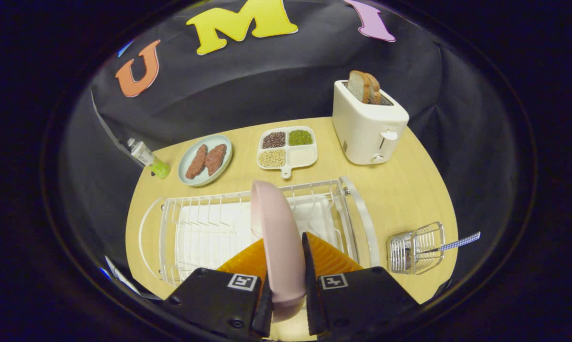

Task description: Take the plate from the dish rack, then take the spoon from the basket and place it into the plate.

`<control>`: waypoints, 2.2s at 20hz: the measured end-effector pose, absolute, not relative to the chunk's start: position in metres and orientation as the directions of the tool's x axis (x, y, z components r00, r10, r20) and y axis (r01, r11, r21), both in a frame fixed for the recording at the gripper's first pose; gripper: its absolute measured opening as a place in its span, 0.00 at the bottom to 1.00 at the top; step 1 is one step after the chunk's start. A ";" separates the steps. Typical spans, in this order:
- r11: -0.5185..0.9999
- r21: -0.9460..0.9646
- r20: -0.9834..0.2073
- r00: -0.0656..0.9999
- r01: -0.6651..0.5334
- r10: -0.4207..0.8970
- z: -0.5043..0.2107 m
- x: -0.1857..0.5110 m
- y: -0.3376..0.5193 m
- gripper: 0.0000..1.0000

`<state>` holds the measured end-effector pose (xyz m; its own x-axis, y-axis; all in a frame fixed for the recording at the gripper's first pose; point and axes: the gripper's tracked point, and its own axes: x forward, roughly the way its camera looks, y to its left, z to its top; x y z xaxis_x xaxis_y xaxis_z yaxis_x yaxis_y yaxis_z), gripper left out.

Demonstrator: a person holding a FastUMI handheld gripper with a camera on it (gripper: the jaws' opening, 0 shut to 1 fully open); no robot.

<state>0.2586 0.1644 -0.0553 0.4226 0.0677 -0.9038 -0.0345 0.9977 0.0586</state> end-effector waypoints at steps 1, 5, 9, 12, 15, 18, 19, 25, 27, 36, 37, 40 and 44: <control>0.999 0.024 -0.894 0.446 -0.024 0.032 -0.049 0.260 0.162 0.34; 0.998 -0.054 -0.864 0.503 -0.023 -0.035 -0.024 0.261 0.162 0.31; 0.998 -0.007 -0.837 0.547 -0.056 0.024 0.007 0.244 0.169 0.31; 0.988 0.121 -0.828 0.539 -0.091 0.151 0.016 0.209 0.175 0.30; 0.973 0.199 -0.816 0.530 -0.115 0.230 0.010 0.169 0.160 0.30; 0.954 0.279 -0.814 0.501 -0.105 0.293 -0.014 0.123 0.143 0.30; 0.947 0.304 -0.811 0.494 -0.103 0.314 -0.023 0.110 0.137 0.30; 0.894 0.444 -0.791 0.445 -0.054 0.420 -0.090 0.051 0.120 0.30; 0.876 0.481 -0.787 0.425 -0.030 0.447 -0.113 0.042 0.118 0.30; 0.751 0.652 -0.725 0.372 0.101 0.580 -0.165 0.036 0.124 0.32; 0.742 0.661 -0.721 0.370 0.113 0.587 -0.170 0.039 0.123 0.33; 0.738 0.663 -0.717 0.384 0.121 0.581 -0.173 0.046 0.115 0.35; 0.734 0.667 -0.712 0.396 0.124 0.580 -0.177 0.045 0.107 0.43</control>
<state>0.0454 0.1069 -0.1771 0.3962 0.5800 -0.7118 0.1239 0.7344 0.6673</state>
